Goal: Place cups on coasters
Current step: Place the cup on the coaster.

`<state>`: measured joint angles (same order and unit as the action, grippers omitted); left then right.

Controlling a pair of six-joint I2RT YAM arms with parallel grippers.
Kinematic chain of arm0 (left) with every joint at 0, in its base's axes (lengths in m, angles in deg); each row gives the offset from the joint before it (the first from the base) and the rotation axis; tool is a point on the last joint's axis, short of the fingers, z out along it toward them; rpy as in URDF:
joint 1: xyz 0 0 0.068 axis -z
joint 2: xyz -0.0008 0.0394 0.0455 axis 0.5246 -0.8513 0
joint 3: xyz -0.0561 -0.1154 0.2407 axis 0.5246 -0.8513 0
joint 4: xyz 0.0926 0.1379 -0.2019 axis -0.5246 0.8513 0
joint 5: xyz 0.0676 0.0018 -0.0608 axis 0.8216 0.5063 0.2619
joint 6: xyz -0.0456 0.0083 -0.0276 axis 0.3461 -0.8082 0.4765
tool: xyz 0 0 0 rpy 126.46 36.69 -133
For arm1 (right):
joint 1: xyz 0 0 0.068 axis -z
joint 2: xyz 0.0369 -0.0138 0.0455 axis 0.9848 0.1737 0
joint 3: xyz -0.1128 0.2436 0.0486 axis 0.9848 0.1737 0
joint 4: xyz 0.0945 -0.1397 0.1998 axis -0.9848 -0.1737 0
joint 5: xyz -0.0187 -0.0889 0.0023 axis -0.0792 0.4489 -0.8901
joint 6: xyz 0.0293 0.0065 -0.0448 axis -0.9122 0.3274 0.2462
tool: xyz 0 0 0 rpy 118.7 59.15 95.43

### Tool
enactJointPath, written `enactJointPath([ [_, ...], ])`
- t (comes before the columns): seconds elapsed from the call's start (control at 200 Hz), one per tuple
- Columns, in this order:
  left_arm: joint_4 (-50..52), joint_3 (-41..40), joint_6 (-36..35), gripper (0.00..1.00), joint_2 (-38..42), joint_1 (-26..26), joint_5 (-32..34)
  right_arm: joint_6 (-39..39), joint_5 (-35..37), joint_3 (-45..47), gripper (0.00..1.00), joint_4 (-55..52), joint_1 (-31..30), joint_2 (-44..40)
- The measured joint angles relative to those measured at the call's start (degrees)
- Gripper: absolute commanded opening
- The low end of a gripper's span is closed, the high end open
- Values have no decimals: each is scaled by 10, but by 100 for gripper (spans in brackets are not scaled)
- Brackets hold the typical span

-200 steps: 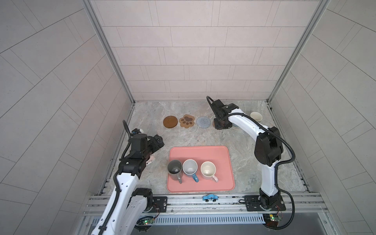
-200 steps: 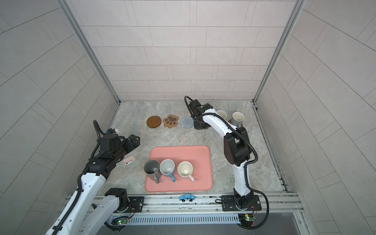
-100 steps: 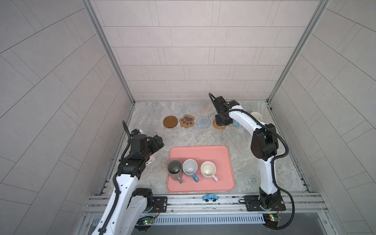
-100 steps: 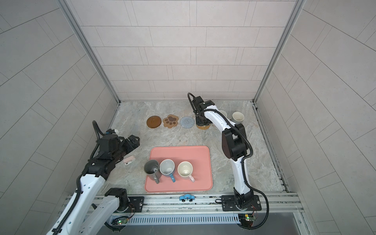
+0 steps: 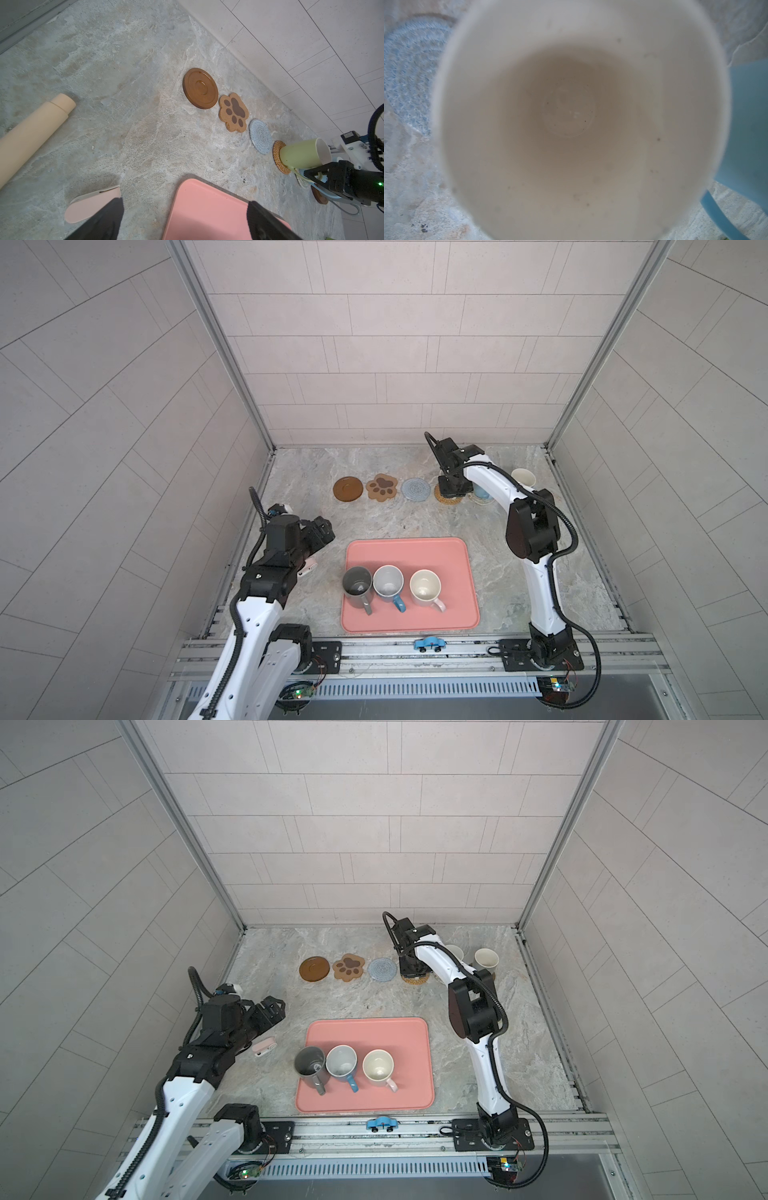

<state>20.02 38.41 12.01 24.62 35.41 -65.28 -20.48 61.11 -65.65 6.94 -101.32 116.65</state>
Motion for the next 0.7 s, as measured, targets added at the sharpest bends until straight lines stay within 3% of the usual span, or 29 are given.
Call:
enactJointPath([
  [0.405, 1, 0, 0, 100, 0, 0, 0, 0, 0, -3, 1, -2, 2, 6],
  [0.701, 1, 0, 0, 100, 0, 0, 0, -1, 1, -3, 21, -3, 2, 6],
])
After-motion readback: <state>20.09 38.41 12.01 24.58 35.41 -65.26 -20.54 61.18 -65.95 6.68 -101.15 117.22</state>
